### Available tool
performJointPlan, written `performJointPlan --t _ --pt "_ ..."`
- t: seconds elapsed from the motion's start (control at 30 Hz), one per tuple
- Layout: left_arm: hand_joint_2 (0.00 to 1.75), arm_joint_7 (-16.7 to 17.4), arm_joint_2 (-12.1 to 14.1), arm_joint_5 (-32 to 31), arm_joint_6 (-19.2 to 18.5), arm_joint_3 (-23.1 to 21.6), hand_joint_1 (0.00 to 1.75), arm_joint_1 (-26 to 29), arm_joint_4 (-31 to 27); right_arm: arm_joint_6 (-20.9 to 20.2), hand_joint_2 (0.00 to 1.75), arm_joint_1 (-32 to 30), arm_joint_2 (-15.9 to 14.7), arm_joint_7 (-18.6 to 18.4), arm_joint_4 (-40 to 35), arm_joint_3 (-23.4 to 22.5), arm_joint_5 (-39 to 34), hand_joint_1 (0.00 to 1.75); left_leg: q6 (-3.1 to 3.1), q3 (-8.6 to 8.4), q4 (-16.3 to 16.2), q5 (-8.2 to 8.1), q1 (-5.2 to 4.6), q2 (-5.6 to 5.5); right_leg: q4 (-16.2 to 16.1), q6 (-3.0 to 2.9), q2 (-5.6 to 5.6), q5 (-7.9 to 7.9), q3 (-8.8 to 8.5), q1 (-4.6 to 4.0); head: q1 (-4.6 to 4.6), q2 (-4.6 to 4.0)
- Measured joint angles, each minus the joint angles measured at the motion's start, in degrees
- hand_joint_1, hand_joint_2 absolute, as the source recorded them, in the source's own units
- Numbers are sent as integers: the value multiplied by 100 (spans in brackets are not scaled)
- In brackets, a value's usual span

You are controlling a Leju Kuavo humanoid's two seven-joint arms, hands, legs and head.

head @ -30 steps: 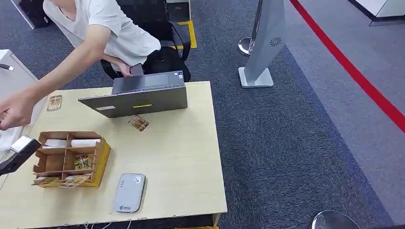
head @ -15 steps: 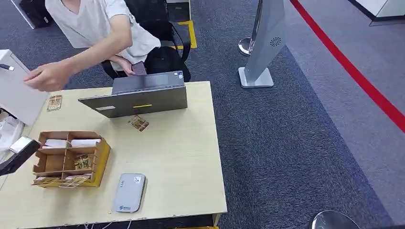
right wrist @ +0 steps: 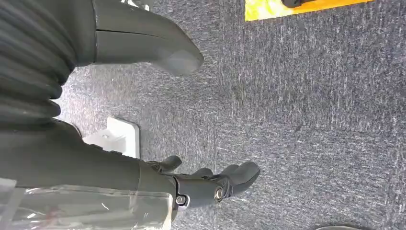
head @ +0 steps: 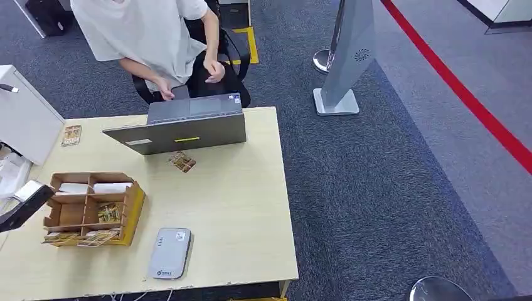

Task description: Pass the card to the sensor for recognition and then transmit it.

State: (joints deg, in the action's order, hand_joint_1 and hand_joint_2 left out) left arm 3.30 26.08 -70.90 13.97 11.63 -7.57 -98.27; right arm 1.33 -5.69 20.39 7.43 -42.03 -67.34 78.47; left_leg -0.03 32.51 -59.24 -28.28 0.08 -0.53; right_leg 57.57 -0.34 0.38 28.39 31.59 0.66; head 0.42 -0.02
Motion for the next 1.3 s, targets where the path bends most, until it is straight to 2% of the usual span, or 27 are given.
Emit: performJointPlan --t 0.2,0.47,0.67,0.87,0.97,1.2,1.3 --pt "175 -42 -48 -157 -22 -94 175 9 -7 18 175 13 0 4 22 -7 2 0 0 -1 0 0 0 -1 0 0 -1 0 1 0 0 0" --pt "175 -66 -324 -474 -232 -894 175 24 -173 15 175 28 4 15 61 -7 -13 0 1 -2 -3 0 -3 9 -2 2 9 -3 2 3 -2 0" --pt "175 -51 -572 -588 -544 -1966 175 23 -439 92 175 28 11 -24 96 39 -264 0 1 0 -3 -1 -4 3 -2 2 5 -3 0 3 0 2" --pt "175 68 -697 -461 -851 -2652 175 10 -647 162 175 -39 13 -203 114 273 -689 0 1 0 -3 -1 -3 11 -2 1 11 -4 2 3 -2 2" --pt "175 127 -752 -380 -1041 -2846 175 43 -713 168 175 -97 13 -308 114 463 -907 0 1 -1 -2 -1 -2 11 -1 0 11 -4 2 2 0 0" --pt "175 133 -804 -367 -1082 -3023 175 79 -748 173 175 -169 13 -350 111 682 -960 0 1 -1 -2 -1 -2 12 -1 0 11 -4 1 2 -2 0" --pt "175 251 -831 -282 -1313 -3025 175 129 -748 168 175 -217 13 -457 87 808 -1192 0 1 -1 -2 -1 -2 12 -1 0 11 -4 -1 2 0 0"
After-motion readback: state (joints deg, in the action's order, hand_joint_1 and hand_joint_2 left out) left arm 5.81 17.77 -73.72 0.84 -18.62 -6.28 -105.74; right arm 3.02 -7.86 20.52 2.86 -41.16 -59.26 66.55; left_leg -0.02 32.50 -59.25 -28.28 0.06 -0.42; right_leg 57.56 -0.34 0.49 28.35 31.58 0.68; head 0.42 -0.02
